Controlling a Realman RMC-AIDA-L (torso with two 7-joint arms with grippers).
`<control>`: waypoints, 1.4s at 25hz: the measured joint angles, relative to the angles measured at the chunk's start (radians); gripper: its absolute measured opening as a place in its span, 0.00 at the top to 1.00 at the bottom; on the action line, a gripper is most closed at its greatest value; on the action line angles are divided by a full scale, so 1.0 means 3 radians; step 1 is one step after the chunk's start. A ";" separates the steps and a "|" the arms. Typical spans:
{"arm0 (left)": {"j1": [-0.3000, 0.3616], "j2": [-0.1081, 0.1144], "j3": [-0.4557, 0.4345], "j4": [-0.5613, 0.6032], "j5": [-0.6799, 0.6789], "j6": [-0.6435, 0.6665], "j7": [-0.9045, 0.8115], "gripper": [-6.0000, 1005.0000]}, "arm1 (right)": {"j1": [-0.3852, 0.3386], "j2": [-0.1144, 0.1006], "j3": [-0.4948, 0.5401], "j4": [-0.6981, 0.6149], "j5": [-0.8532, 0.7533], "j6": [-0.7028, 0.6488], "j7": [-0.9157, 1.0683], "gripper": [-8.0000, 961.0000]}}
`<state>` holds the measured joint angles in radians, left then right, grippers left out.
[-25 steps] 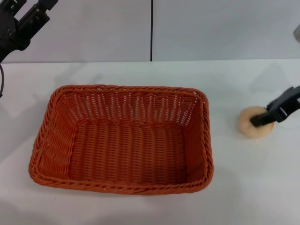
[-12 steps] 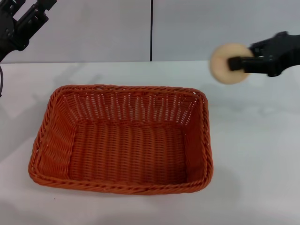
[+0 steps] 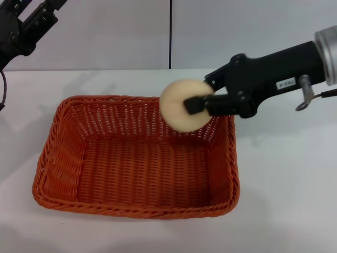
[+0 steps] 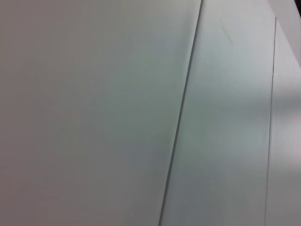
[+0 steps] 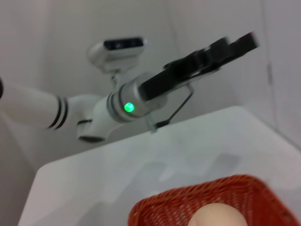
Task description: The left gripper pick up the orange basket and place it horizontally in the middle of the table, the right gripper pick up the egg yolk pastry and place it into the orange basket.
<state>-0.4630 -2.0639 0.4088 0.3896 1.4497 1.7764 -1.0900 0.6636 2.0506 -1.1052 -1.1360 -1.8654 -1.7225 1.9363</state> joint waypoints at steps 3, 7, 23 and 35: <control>0.0003 -0.0002 0.0024 0.0000 -0.0004 0.0000 -0.0002 0.29 | 0.0025 0.0001 -0.0062 0.0039 -0.0012 0.0019 0.0002 0.72; 0.0016 -0.0003 0.0041 0.0000 -0.0016 0.0000 -0.0002 0.29 | 0.0009 0.0004 -0.0045 0.0045 -0.0012 0.0025 -0.0010 0.66; 0.0016 0.0000 0.0035 0.0000 -0.0023 0.0024 -0.0023 0.29 | -0.0563 0.0046 0.0703 -0.0062 0.0375 -0.0051 -0.0511 0.45; 0.0124 0.0000 -0.0071 -0.0464 -0.0621 -0.0002 0.0920 0.29 | -0.1159 0.0058 0.2349 0.1734 0.1742 0.0049 -0.2971 0.45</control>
<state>-0.4257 -2.0640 0.3875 0.2505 1.2635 1.7759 -0.8141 0.3160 2.0679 -0.4006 -0.6159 -1.3427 -1.7079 1.0448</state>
